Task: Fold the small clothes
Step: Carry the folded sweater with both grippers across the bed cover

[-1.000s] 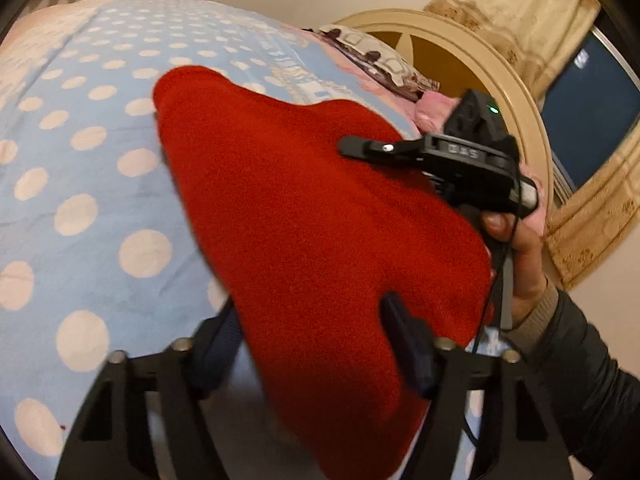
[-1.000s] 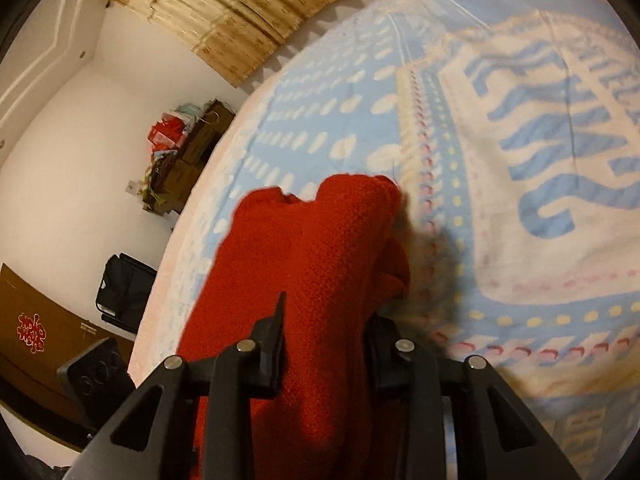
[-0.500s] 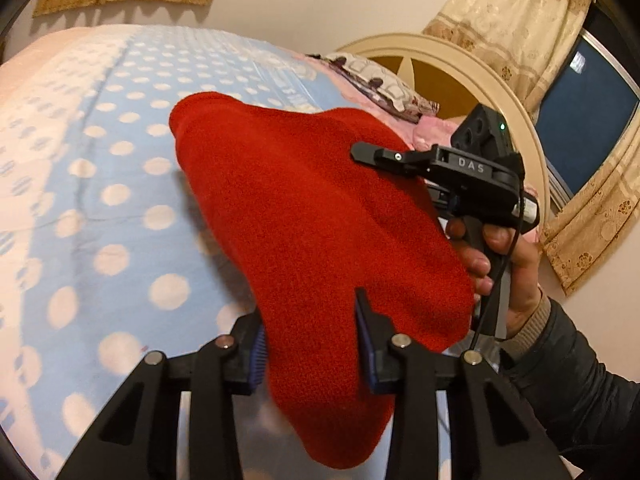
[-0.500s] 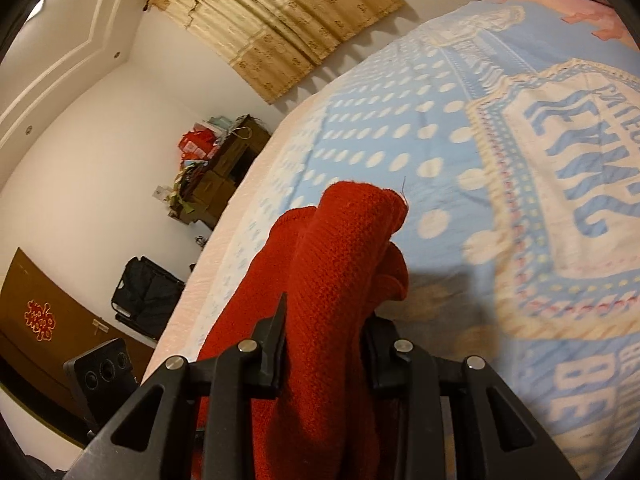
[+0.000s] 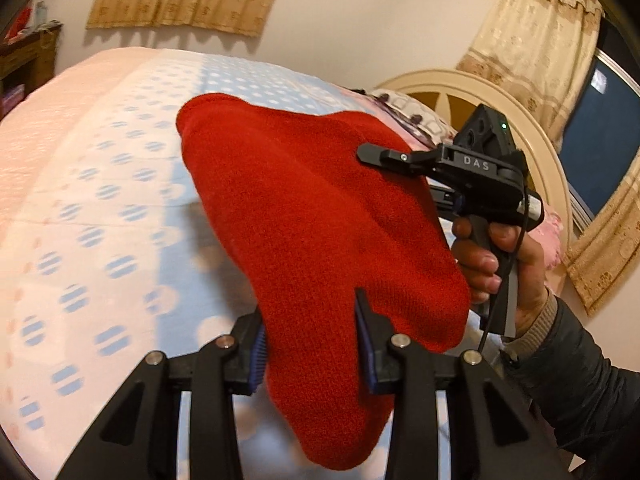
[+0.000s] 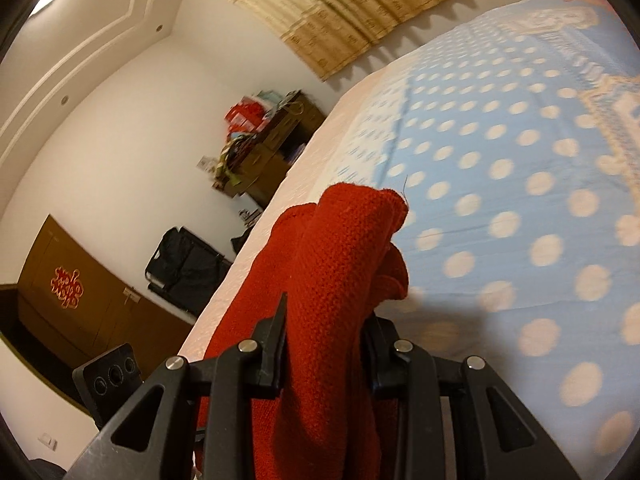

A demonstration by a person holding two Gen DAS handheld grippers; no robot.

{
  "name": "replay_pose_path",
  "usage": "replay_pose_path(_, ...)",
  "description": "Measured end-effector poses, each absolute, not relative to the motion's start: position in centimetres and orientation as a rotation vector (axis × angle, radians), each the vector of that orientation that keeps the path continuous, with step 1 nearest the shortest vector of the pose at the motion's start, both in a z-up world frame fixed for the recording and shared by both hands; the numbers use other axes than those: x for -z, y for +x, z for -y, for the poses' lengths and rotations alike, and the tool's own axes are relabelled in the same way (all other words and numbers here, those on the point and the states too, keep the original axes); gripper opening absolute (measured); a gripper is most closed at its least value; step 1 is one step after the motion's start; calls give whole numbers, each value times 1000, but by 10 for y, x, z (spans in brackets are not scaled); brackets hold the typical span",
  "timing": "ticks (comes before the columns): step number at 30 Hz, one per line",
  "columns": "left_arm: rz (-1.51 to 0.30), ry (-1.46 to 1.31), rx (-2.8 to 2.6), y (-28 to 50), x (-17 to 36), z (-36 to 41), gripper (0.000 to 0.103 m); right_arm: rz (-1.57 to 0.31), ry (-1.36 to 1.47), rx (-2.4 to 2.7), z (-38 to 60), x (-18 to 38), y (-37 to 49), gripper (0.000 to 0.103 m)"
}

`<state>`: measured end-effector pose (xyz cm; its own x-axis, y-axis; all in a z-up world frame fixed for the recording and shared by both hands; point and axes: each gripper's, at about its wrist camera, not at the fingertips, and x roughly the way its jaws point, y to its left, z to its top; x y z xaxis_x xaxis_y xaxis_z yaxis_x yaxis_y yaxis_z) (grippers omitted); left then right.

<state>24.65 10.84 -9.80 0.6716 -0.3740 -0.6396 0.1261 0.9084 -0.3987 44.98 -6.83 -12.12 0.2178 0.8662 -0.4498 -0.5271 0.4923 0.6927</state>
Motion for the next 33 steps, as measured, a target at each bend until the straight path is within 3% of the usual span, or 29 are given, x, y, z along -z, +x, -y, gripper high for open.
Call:
replay_pose_path(12,-725,-371,160,197,94,-165,38,-947,376,-1144,-30,110,420,31)
replay_pose_path(33,-732,-424,-10,167,118,-214,37,-1053,329,-1245,-142,146,407,31)
